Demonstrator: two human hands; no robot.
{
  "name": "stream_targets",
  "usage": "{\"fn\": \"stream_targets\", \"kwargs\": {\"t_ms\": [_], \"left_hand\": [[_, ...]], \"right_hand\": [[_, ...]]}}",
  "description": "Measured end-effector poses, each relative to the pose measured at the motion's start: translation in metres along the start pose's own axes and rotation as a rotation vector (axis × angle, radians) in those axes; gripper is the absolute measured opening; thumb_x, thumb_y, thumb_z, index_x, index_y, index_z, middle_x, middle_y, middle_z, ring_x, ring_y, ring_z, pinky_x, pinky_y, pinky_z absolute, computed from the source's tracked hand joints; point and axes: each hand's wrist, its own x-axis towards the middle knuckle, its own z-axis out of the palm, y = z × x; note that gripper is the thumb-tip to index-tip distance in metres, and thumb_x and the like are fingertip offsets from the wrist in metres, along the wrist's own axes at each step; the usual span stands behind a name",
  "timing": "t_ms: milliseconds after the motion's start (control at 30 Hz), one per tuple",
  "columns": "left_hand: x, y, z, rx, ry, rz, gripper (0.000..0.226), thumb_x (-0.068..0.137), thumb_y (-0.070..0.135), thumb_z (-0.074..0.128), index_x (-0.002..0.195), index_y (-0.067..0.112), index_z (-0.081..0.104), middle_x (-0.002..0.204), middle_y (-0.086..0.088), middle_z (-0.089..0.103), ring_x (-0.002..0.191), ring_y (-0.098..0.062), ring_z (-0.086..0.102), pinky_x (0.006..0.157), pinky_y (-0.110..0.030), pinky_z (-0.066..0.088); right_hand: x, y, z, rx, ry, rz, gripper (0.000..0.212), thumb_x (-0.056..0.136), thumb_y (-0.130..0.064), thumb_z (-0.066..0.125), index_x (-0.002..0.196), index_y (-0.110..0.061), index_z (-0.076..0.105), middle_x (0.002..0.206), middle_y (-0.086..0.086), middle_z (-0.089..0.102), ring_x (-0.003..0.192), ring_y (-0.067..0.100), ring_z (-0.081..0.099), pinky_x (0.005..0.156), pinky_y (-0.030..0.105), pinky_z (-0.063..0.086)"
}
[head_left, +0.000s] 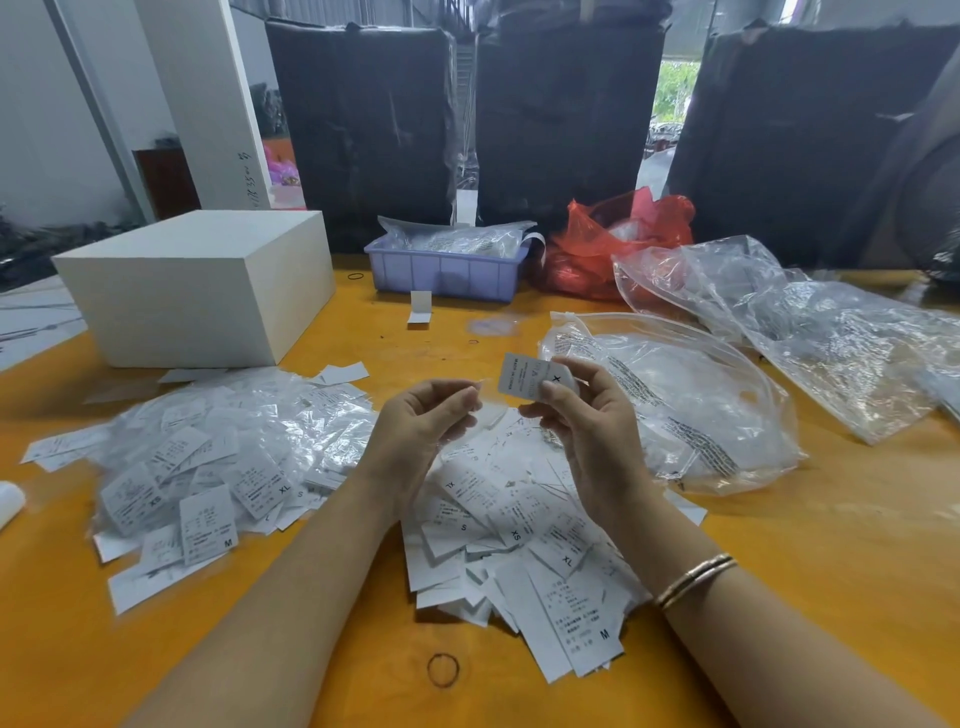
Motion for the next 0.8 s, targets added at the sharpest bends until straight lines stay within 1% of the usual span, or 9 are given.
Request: {"fn": "stream_targets", "kwargs": {"t_ms": [67, 133, 300, 367, 433, 500, 667, 733, 800], "left_hand": [[0.0, 0.0, -0.001, 0.005, 0.009, 0.004, 0.024, 0.066, 0.024, 0.07, 0.087, 0.014, 0.07, 0.072, 0.003, 0.07, 0.064, -0.005, 0.062, 0.064, -0.015, 0.051], [0.001, 0.0, -0.002, -0.001, 0.016, 0.005, 0.022, 0.064, 0.025, 0.071, 0.085, 0.016, 0.071, 0.073, 0.004, 0.07, 0.066, -0.005, 0.063, 0.065, -0.015, 0.051], [0.0, 0.001, -0.004, 0.025, 0.001, 0.009, 0.018, 0.064, 0.027, 0.073, 0.081, 0.021, 0.074, 0.076, 0.003, 0.071, 0.07, -0.006, 0.065, 0.066, -0.015, 0.051], [0.0, 0.001, -0.004, 0.033, 0.0, 0.008, 0.018, 0.064, 0.027, 0.073, 0.081, 0.021, 0.074, 0.076, 0.003, 0.072, 0.071, -0.006, 0.065, 0.066, -0.015, 0.051], [-0.001, 0.001, -0.004, 0.044, 0.001, 0.009, 0.019, 0.064, 0.027, 0.073, 0.082, 0.021, 0.073, 0.077, 0.004, 0.072, 0.072, -0.006, 0.066, 0.067, -0.014, 0.051], [-0.001, 0.001, -0.003, 0.065, -0.001, 0.012, 0.02, 0.064, 0.027, 0.073, 0.083, 0.021, 0.073, 0.078, 0.003, 0.072, 0.073, -0.006, 0.066, 0.067, -0.015, 0.051], [-0.002, 0.002, -0.004, 0.09, -0.003, 0.025, 0.024, 0.064, 0.028, 0.072, 0.086, 0.019, 0.071, 0.078, 0.003, 0.073, 0.073, -0.008, 0.066, 0.068, -0.015, 0.052], [-0.002, 0.002, -0.003, 0.089, -0.003, 0.026, 0.024, 0.064, 0.028, 0.072, 0.086, 0.018, 0.071, 0.077, 0.003, 0.073, 0.073, -0.007, 0.066, 0.068, -0.015, 0.052], [-0.001, 0.002, -0.003, 0.093, -0.003, 0.027, 0.024, 0.065, 0.027, 0.072, 0.087, 0.017, 0.07, 0.077, 0.004, 0.073, 0.073, -0.007, 0.066, 0.068, -0.015, 0.052]], "right_hand": [[0.001, -0.001, 0.0, 0.012, 0.028, 0.015, 0.017, 0.087, 0.0, 0.059, 0.098, -0.013, 0.056, 0.09, 0.012, 0.068, 0.059, 0.018, 0.064, 0.067, 0.027, 0.048], [0.001, -0.001, -0.002, 0.013, 0.042, 0.013, 0.014, 0.087, 0.001, 0.059, 0.094, -0.011, 0.056, 0.086, 0.012, 0.068, 0.056, 0.017, 0.061, 0.069, 0.033, 0.045], [0.004, 0.0, -0.008, -0.035, 0.012, -0.015, 0.015, 0.086, 0.003, 0.058, 0.085, -0.012, 0.055, 0.075, 0.002, 0.069, 0.055, 0.017, 0.06, 0.067, 0.034, 0.044], [0.004, 0.001, -0.01, -0.132, -0.022, -0.052, 0.016, 0.086, 0.004, 0.057, 0.084, -0.012, 0.055, 0.075, 0.001, 0.068, 0.056, 0.018, 0.061, 0.064, 0.032, 0.045], [0.002, 0.003, -0.01, -0.247, -0.063, -0.094, 0.016, 0.085, 0.004, 0.059, 0.083, -0.012, 0.056, 0.08, 0.009, 0.065, 0.058, 0.018, 0.061, 0.056, 0.023, 0.047], [0.002, 0.003, -0.009, -0.279, -0.071, -0.12, 0.016, 0.084, 0.006, 0.059, 0.083, -0.01, 0.056, 0.085, 0.018, 0.062, 0.06, 0.017, 0.062, 0.052, 0.017, 0.047], [0.006, 0.002, -0.013, -0.236, 0.014, -0.154, 0.017, 0.086, 0.005, 0.057, 0.085, -0.011, 0.054, 0.078, 0.005, 0.065, 0.054, 0.017, 0.062, 0.051, 0.018, 0.046], [0.005, 0.002, -0.013, -0.234, 0.002, -0.15, 0.016, 0.086, 0.006, 0.057, 0.085, -0.01, 0.054, 0.079, 0.007, 0.064, 0.055, 0.018, 0.061, 0.052, 0.019, 0.047], [0.004, 0.003, -0.012, -0.249, -0.035, -0.139, 0.016, 0.085, 0.007, 0.057, 0.084, -0.009, 0.055, 0.084, 0.012, 0.062, 0.059, 0.02, 0.061, 0.053, 0.02, 0.049]]}}
